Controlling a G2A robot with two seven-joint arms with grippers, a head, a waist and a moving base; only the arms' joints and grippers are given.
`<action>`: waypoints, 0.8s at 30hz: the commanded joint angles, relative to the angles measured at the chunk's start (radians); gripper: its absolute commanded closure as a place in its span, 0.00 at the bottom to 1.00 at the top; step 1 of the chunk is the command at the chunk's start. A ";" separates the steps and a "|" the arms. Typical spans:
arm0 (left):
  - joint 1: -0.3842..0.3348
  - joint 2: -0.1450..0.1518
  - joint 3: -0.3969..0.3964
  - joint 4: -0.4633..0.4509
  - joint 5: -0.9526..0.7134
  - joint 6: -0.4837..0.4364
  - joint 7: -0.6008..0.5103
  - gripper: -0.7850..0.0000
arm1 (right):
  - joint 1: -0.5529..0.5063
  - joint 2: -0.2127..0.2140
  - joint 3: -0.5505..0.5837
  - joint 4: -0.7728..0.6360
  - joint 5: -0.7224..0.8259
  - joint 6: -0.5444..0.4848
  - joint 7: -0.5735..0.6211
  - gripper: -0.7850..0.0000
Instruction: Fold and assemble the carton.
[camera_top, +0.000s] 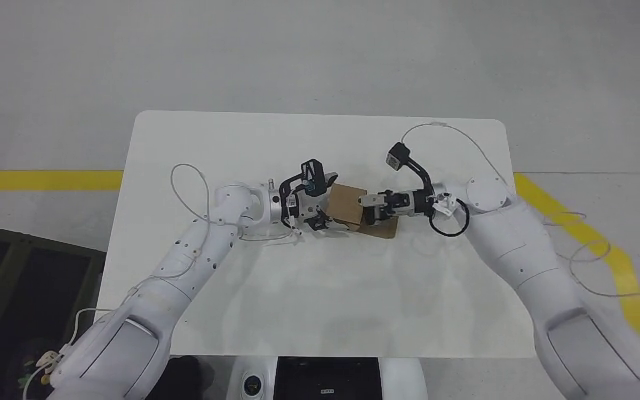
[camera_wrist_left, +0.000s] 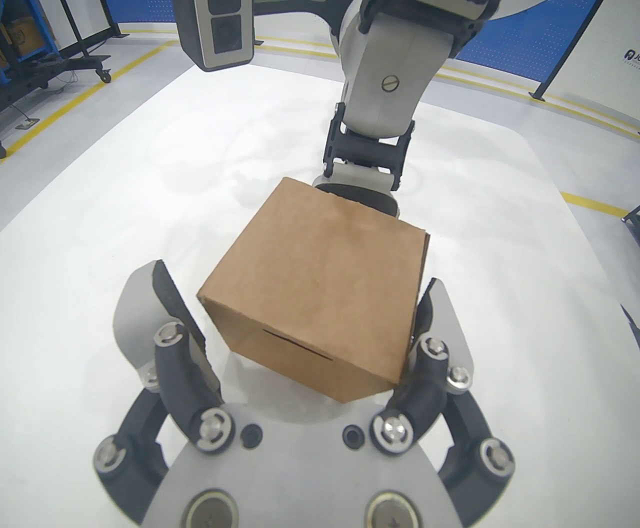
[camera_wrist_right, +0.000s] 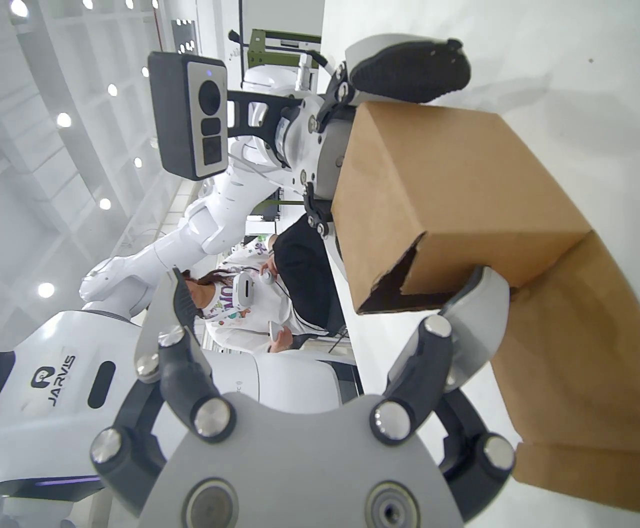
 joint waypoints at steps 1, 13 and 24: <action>0.000 0.000 0.000 0.000 0.002 0.000 -0.002 0.00 | -0.005 -0.004 -0.002 0.004 0.024 -0.006 -0.006 0.00; 0.004 -0.001 -0.004 -0.003 0.005 0.001 -0.004 0.00 | -0.011 -0.041 -0.020 0.040 0.104 -0.017 -0.017 0.00; 0.012 -0.006 -0.006 0.006 -0.016 0.001 0.001 0.00 | 0.008 -0.081 -0.035 0.122 0.128 -0.030 -0.030 0.00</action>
